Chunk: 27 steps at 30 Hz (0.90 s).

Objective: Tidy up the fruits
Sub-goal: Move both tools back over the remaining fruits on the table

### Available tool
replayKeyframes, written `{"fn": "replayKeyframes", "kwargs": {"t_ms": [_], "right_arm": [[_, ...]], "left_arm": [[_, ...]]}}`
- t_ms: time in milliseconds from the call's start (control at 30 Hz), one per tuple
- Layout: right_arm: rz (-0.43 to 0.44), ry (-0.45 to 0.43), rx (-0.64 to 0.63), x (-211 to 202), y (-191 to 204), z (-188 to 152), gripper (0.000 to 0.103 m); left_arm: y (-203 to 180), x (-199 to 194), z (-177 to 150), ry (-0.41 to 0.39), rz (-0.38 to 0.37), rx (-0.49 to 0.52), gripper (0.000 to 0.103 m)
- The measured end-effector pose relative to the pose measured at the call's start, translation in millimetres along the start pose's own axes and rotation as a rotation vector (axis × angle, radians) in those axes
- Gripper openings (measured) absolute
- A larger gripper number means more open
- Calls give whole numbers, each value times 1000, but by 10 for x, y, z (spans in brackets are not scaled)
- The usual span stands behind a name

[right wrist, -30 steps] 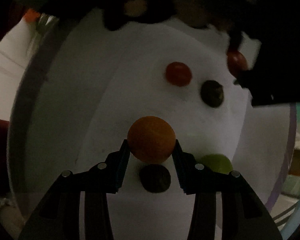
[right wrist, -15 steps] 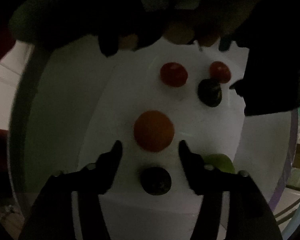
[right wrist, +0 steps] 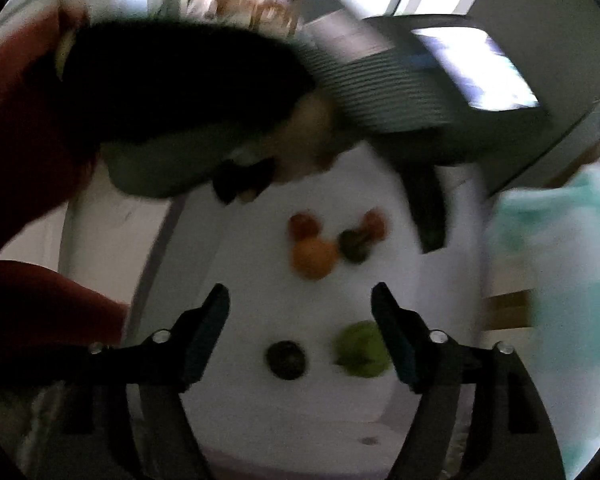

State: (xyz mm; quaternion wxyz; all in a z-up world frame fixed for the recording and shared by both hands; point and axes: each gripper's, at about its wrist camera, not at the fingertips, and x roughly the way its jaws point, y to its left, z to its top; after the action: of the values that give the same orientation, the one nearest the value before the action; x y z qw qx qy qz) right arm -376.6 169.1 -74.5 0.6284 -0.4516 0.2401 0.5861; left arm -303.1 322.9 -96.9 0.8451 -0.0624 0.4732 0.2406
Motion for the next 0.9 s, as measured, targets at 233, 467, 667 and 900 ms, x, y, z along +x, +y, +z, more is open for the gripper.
{"fn": "replayKeyframes", "kwargs": {"t_ms": [233,467,667,900], "right_arm": [[-237,-230,318,-1265,-1020,-647,83],[-471,-293,810,-1949,-2160,-2038,87],[-517,-334,1206,-2160,-3158,-3187,87],[-483,-324,1495,-1889,-4235,-3955,87]], "left_arm": [[-605,-1302,660,-408,-168,-50,102],[-2080,-1471,1326,-420,-446,65,102],[-3248,-884,1873,-292,-547,113,102],[-3568,-243,2500,-188,-615,8,101]]}}
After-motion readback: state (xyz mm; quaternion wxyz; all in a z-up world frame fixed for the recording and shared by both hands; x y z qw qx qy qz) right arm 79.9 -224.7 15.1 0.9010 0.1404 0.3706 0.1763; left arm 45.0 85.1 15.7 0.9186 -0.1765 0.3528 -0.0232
